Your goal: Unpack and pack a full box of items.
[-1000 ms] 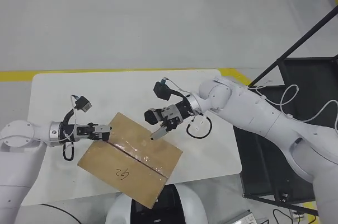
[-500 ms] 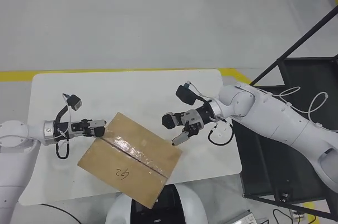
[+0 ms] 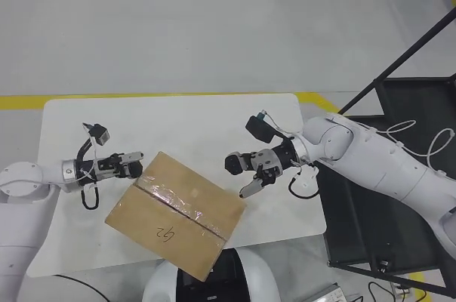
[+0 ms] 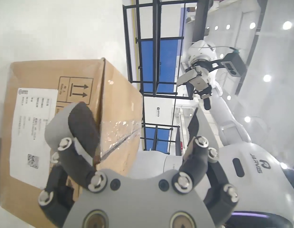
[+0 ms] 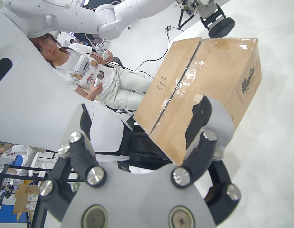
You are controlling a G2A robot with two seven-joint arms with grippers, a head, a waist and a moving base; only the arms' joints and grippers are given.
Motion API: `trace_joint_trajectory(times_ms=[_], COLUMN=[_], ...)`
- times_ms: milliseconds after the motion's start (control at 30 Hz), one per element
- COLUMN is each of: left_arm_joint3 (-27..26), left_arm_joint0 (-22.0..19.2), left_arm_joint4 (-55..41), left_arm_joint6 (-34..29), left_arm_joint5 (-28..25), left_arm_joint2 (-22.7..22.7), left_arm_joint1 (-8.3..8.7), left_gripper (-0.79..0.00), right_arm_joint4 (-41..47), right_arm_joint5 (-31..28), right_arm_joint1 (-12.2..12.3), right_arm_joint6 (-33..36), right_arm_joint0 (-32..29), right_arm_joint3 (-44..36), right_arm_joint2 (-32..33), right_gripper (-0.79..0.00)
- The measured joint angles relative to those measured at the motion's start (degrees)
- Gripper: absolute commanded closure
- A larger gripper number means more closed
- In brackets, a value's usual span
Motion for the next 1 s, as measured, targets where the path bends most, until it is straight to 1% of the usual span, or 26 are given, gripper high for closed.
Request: trace_joint_trajectory(times_ms=[100,200,333,467,567,633,667,1000], left_arm_joint3=[1.13,1.45,1.00,-0.51,-1.17,-1.23,-1.22,-1.21], left_arm_joint0=[0.04,0.49,1.53,2.59,3.55,3.71,3.70,3.68], left_arm_joint4=[-3.79,-7.13,-14.88,-19.36,-21.69,-22.15,-22.14,-22.06], left_arm_joint6=[-0.07,0.83,-1.10,-3.34,-1.47,-0.96,-0.96,-1.03], left_arm_joint5=[0.02,-1.33,-3.69,-6.30,-8.57,-8.83,-8.82,-8.76], left_arm_joint2=[-1.22,-2.37,-4.13,-5.55,-6.41,-6.53,-6.53,-6.50], left_arm_joint1=[0.01,-0.09,-0.28,-0.36,-0.57,-0.62,-0.62,-0.61], left_gripper=[-0.785,-0.785,-0.785,-0.785,-0.785,-0.784,-0.784,-0.784], right_arm_joint4=[0.40,1.23,0.60,-2.86,-6.77,-8.98,-9.58,-9.45], right_arm_joint5=[0.00,0.01,0.01,0.01,0.01,0.01,0.01,0.01], right_arm_joint1=[0.86,1.99,3.72,5.61,6.69,7.11,7.19,7.17], right_arm_joint6=[0.00,0.00,-1.18,-5.70,-10.99,-14.12,-15.02,-14.85], right_arm_joint0=[-0.51,-1.74,-4.72,-9.66,-14.14,-16.90,-17.78,-17.56], right_arm_joint3=[-0.85,-1.01,-1.59,-3.02,-4.69,-5.46,-5.63,-5.60], right_arm_joint2=[1.38,3.82,8.55,14.89,19.90,22.49,23.22,23.15], right_gripper=[-0.785,-0.785,-0.785,-0.785,-0.785,-0.785,-0.785,-0.785])
